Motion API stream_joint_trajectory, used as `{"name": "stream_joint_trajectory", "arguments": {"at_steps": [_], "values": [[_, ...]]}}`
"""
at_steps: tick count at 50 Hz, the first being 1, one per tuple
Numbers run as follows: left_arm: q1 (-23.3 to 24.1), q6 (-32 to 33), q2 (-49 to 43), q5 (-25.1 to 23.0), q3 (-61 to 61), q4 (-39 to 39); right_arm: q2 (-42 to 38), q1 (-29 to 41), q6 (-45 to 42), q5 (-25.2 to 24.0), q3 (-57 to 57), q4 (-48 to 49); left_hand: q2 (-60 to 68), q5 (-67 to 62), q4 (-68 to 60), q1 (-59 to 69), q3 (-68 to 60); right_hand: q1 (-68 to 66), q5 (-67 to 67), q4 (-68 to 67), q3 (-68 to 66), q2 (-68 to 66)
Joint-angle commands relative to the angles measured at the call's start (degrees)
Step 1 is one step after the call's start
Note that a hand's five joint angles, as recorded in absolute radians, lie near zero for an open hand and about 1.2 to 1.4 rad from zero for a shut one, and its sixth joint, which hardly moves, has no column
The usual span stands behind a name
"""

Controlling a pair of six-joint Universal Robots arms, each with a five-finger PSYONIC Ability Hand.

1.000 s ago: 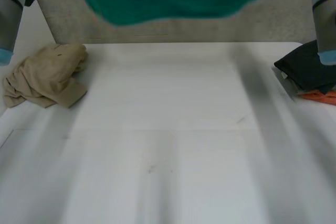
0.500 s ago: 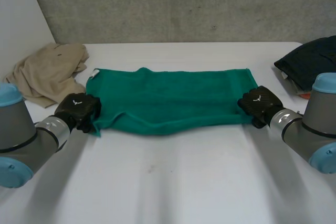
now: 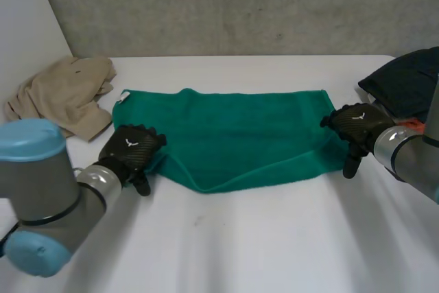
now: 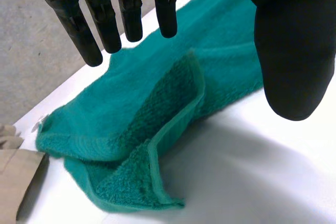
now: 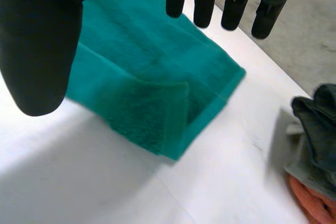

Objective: Fold the laundry.

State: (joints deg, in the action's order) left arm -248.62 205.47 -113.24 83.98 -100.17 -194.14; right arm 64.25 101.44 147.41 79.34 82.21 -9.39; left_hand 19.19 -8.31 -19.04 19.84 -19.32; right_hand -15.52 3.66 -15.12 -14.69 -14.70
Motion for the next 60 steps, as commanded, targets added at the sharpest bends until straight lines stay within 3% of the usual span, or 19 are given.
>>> {"name": "stream_joint_trajectory", "arguments": {"at_steps": [1,5,9,16,22,32,39,41,42,47,53,60], "values": [[-1.34,5.98,-7.86,9.88,5.16,-3.79,-2.46,-0.10,1.65,4.07,-3.11,2.45,5.14,-6.02,-5.29,4.49,-5.01,5.52,-3.66,5.12,4.69,4.70],[-3.45,8.63,-8.75,10.59,5.25,-5.10,-5.01,-0.80,1.30,2.14,-6.62,0.87,10.69,-11.57,-10.83,10.04,-10.56,5.52,-3.66,5.12,4.69,4.70],[-5.91,7.75,-7.43,8.40,3.24,-7.83,-8.26,-1.59,-0.19,-1.20,-11.80,-5.10,17.59,-18.47,-17.73,16.94,-17.46,5.52,-3.66,5.12,4.69,4.70],[-8.81,4.94,-5.23,1.81,0.42,-11.44,-15.55,-1.68,-3.71,-2.70,-22.17,-14.68,38.10,-38.97,-38.24,37.45,-37.96,-1.03,2.90,-1.43,-1.86,-1.85],[-11.01,1.86,-5.41,-3.99,1.03,-8.63,-20.56,-0.63,-5.64,-2.35,-28.50,-16.10,60.80,-61.68,-60.94,60.15,-60.66,-3.06,4.92,-3.45,-3.88,-3.87],[-12.50,0.81,-4.79,-7.43,2.09,-0.45,-26.72,0.78,-7.05,2.48,-36.33,-16.45,60.81,-61.69,-60.96,60.16,-60.68,-8.77,10.63,-9.16,-9.59,-9.59],[-12.86,0.72,-3.30,-7.78,1.65,0.17,-28.83,1.57,-7.14,3.71,-38.79,-16.53,60.81,-61.69,-60.96,60.16,-60.68,-28.25,30.12,-28.65,-29.08,-29.07],[-12.68,0.72,-2.42,-7.87,1.39,0.34,-28.40,1.57,-6.97,3.72,-38.53,-16.62,60.81,-61.69,-60.96,60.16,-60.68,-58.76,60.63,-59.16,-59.59,-59.58],[-12.68,0.80,-1.98,-7.95,1.21,0.52,-28.04,1.57,-6.88,3.71,-38.44,-16.71,60.81,-61.69,-60.96,60.16,-60.68,-64.42,66.29,-64.82,-65.25,-65.24],[-12.59,0.72,1.96,-8.57,-0.02,3.67,-22.52,0.61,-5.03,3.10,-33.71,-16.62,60.81,-61.69,-60.96,60.16,-60.68,-64.48,66.34,-64.88,-65.31,-65.30],[-14.08,1.07,6.89,-10.24,-0.81,10.26,-14.25,-3.35,-7.66,-1.47,-23.51,-16.18,60.81,-61.69,-60.96,60.16,-60.68,-64.48,66.34,-64.88,-65.31,-65.30],[-19.79,8.97,16.20,-14.72,-4.85,29.68,-2.13,-10.82,-25.40,-3.84,-6.47,-28.13,60.81,-61.69,-60.96,60.16,-60.68,-64.48,66.34,-64.88,-65.31,-65.30]]}}
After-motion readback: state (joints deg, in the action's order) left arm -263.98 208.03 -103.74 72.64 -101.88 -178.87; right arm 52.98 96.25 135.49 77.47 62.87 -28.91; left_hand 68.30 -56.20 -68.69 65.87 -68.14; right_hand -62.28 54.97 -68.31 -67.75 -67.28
